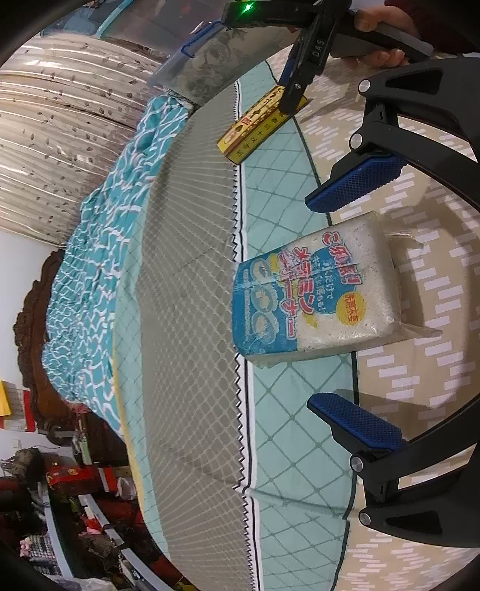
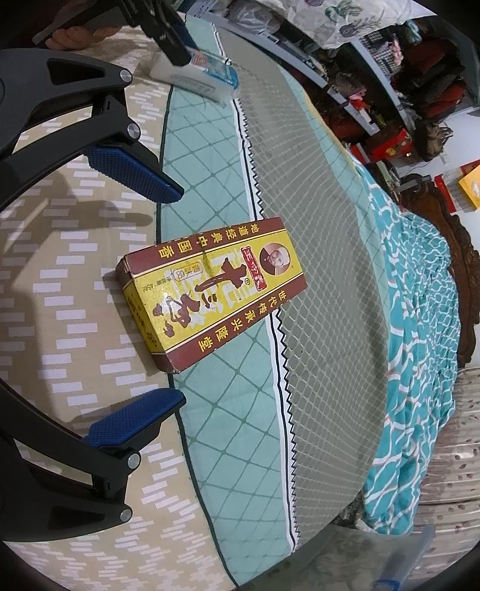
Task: Collect trash
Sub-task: 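Grasp the blue tissue pack with left gripper while right gripper grasps the yellow box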
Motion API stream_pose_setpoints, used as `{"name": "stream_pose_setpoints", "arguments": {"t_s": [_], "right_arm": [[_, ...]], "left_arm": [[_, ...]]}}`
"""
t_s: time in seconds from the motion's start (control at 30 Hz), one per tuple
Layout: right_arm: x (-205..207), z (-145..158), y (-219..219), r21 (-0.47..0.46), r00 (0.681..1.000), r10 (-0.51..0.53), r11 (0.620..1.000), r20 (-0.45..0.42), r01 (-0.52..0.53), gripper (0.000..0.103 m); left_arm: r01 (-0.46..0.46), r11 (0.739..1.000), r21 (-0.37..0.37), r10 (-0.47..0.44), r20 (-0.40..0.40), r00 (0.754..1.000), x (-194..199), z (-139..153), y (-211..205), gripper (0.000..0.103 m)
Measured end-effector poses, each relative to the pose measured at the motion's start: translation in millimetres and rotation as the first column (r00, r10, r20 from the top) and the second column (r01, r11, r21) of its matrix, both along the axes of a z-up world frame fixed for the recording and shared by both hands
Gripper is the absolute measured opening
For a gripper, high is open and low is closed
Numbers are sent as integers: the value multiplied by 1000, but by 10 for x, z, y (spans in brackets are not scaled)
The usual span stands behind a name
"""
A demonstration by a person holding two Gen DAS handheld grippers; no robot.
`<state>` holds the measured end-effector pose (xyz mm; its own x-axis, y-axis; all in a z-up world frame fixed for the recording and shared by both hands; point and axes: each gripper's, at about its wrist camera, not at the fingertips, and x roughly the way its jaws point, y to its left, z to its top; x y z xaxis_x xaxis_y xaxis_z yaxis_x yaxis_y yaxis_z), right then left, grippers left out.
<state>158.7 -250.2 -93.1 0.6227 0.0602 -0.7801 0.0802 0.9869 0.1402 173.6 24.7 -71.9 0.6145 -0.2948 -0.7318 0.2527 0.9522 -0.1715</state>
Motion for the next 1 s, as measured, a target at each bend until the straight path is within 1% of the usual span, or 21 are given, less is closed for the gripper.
{"name": "stream_pose_setpoints", "arguments": {"t_s": [0.23, 0.3, 0.37, 0.43, 0.5, 0.53, 0.57, 0.6, 0.63, 0.67, 0.73, 0.77, 0.8, 0.9, 1.0], "right_arm": [[9, 18, -33, -8, 1000, -27, 1000, -10, 27, 99], [51, 28, -51, -31, 1000, -26, 999, -13, 26, 99], [99, 38, -48, -59, 1000, -18, 998, -18, 17, 99], [156, 59, -23, -87, 1000, -5, 996, -24, 3, 99], [194, 73, 8, -104, 999, 10, 994, -32, -14, 99], [202, 77, 27, -117, 999, 18, 993, -36, -22, 96], [204, 70, 61, -129, 998, 37, 991, -52, -43, 81], [189, 66, 79, -130, 997, 41, 990, -59, -48, 70], [154, 74, 91, -131, 998, 38, 990, -55, -45, 69], [94, 82, 97, -105, 998, 44, 993, -53, -49, 69], [-45, 104, 114, -50, 998, 48, 998, -44, -50, 69], [-142, 129, 133, -25, 998, 48, 999, -34, -49, 69], [-225, 150, 147, -8, 999, 50, 999, -22, -50, 69], [-558, 219, 119, 20, 999, 26, 999, 26, -26, 69], [-889, 226, -24, 14, 998, -40, 999, 47, 39, 69]], "left_arm": [[18, 1000, 7, -19, 62, 998, -98, 71, -29, 94], [25, 1000, 6, -25, 50, 998, -77, 62, -35, 94], [37, 999, 10, -37, 19, 999, -31, 42, -76, 94], [40, 999, 31, -39, -11, 999, 22, 21, -126, 94], [21, 998, 54, -18, -42, 999, 88, -14, -171, 94], [8, 998, 55, -5, -59, 998, 125, -33, -181, 94], [1, 999, 53, 3, -71, 997, 150, -46, -179, 94], [-8, 999, 51, 12, -87, 996, 177, -67, -180, 94], [-13, 999, 50, 18, -98, 995, 194, -81, -178, 94], [-19, 999, 50, 25, -107, 994, 204, -97, -182, 93], [-22, 997, 70, 28, -92, 995, 195, -97, -185, 80], [-18, 996, 92, 26, -82, 996, 180, -93, -210, 66], [-7, 995, 105, 15, -81, 997, 161, -87, -235, 64], [38, 998, 41, -34, -90, 995, 51, -40, -278, 62], [111, 993, 38, -108, -73, 991, -150, 7, -503, 62]]}}
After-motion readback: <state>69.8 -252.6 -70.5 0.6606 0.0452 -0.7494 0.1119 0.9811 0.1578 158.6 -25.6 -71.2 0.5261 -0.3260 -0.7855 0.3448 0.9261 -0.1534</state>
